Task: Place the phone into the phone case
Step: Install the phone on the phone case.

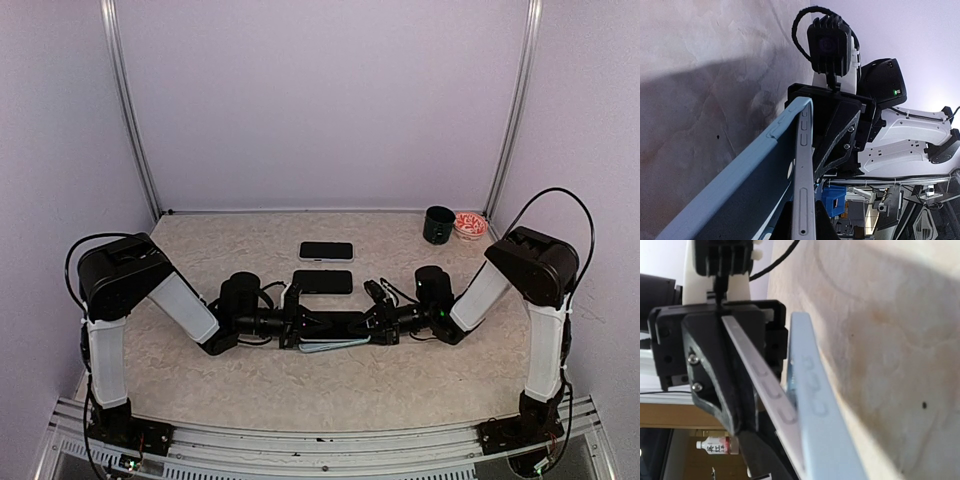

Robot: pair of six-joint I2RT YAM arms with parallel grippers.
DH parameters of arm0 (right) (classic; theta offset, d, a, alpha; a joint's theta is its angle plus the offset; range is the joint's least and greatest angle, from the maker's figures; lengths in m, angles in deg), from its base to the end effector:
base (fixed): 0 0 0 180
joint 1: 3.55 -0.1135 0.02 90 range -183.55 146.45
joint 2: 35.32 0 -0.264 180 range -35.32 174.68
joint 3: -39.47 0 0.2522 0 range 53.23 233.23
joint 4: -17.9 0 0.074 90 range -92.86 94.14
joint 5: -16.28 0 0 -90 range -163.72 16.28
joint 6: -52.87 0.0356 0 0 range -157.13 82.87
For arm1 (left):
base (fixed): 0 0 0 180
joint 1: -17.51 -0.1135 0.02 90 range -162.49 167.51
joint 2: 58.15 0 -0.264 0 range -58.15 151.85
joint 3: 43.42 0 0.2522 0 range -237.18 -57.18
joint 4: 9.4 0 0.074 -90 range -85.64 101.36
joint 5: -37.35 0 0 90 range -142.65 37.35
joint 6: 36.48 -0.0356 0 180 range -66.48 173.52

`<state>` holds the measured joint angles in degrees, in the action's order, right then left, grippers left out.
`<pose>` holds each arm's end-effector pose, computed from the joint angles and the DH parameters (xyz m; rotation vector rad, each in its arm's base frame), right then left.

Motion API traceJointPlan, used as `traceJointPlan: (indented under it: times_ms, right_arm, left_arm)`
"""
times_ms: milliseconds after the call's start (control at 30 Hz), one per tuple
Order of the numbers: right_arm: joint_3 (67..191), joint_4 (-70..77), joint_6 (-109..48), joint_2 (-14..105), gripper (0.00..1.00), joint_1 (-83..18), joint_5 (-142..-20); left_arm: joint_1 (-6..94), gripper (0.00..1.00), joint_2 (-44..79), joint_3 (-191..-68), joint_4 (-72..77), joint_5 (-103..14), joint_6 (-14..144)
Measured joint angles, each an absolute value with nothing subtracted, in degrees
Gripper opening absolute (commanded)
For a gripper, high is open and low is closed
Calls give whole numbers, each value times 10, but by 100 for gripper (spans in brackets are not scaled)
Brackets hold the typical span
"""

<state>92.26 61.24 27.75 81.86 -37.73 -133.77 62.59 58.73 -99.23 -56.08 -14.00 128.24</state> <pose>0.2600 0.2139 0.0880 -0.2638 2.3913 2.0069 0.2384 -0.2706 0.1029 0.0163 2.3334 -1.9073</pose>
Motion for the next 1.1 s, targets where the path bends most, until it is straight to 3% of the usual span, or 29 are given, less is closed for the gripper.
traceJointPlan:
  times_ms: [333, 1100]
  right_arm:
    - [923, 621, 279, 819, 23, -376, -1342]
    - [923, 688, 300, 819, 15, -371, -1356]
  left_arm:
    - [626, 22, 587, -994, -535, -141, 1273]
    - [611, 35, 525, -993, -451, -144, 1237]
